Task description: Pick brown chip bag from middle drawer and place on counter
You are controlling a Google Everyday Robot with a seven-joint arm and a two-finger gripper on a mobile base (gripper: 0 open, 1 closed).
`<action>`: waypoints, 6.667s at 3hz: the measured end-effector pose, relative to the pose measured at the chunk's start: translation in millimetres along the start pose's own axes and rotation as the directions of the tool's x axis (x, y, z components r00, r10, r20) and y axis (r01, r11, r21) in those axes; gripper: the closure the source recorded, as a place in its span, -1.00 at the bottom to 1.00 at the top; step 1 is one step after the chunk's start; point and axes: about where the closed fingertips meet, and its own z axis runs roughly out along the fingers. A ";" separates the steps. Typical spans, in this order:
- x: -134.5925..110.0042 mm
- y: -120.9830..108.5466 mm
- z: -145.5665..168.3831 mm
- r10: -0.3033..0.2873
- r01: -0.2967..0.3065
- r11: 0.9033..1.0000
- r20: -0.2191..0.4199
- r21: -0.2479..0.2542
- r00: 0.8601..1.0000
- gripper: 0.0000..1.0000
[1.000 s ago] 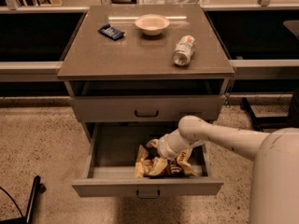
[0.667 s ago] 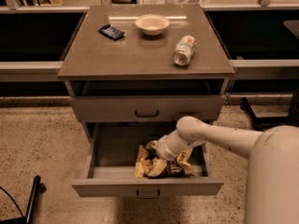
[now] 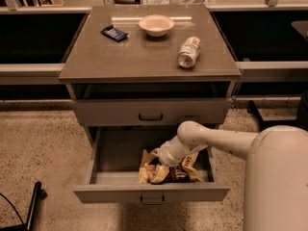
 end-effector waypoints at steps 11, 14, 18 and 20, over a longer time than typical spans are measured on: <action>-74.6 1.0 -126.4 -0.141 0.042 0.961 0.356 0.273 0.924 1.00; -141.6 52.3 -303.2 -0.353 0.119 0.865 0.423 0.488 0.834 1.00; -238.9 30.8 -499.9 -0.341 0.219 0.831 0.158 0.512 0.927 1.00; -295.3 20.8 -553.9 -0.336 0.247 0.821 0.086 0.515 0.938 1.00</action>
Offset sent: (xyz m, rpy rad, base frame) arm -0.0067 0.0107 -0.0223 -0.0494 0.0356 0.0272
